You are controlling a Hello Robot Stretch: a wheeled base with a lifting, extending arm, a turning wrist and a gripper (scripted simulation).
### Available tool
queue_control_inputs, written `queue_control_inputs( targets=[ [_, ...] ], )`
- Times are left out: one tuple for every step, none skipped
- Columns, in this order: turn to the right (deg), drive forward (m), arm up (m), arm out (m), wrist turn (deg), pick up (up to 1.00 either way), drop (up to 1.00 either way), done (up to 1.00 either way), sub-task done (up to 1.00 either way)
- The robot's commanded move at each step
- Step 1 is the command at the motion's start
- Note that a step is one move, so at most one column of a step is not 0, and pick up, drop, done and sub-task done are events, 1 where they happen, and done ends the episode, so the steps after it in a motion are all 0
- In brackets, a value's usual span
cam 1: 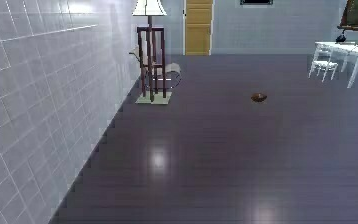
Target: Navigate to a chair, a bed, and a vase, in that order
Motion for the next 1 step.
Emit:
queue_control_inputs(
  targets=[
    [45.0, 0.00, 0.00, 0.00, 0.0, 0.00, 0.00, 0.00, 0.00]
  ],
)
